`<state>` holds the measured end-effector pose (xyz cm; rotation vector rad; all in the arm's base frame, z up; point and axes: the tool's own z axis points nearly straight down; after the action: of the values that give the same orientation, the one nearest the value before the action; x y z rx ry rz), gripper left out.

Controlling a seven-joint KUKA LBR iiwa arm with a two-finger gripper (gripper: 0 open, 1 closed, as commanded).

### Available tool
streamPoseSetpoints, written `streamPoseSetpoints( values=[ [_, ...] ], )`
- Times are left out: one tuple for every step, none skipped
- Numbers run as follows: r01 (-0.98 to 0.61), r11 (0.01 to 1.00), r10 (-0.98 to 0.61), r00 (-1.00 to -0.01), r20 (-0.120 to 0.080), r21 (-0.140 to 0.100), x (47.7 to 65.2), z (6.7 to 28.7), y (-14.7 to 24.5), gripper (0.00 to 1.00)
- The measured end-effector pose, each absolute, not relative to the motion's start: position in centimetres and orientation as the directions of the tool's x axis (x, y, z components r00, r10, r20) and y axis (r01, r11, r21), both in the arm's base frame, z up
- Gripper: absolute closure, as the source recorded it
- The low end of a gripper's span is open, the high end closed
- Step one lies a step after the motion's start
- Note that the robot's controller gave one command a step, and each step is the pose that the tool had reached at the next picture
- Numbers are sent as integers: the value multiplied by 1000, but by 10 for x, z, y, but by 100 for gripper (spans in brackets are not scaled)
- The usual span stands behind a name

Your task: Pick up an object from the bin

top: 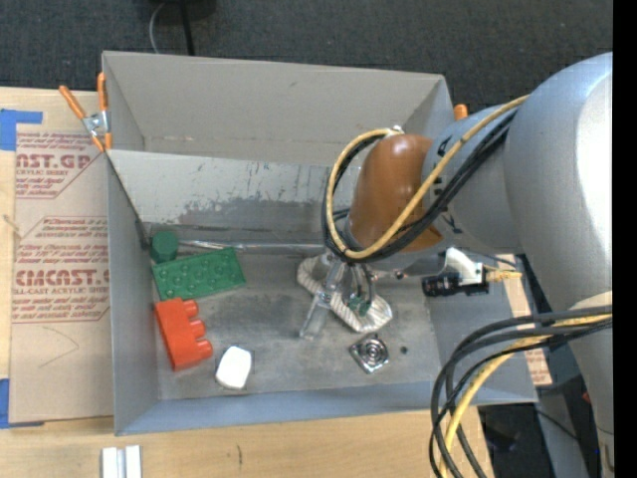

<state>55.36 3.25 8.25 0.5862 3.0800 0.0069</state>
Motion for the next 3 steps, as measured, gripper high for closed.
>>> streamPoseSetpoints(
  values=[
    [346, 938, 346, -938, -16, 8, 577, 71, 0, 100],
    [346, 938, 346, -938, -16, 8, 577, 71, 0, 100],
    [359, 933, 359, -933, -22, 10, 554, 71, 0, 100]
  ],
)
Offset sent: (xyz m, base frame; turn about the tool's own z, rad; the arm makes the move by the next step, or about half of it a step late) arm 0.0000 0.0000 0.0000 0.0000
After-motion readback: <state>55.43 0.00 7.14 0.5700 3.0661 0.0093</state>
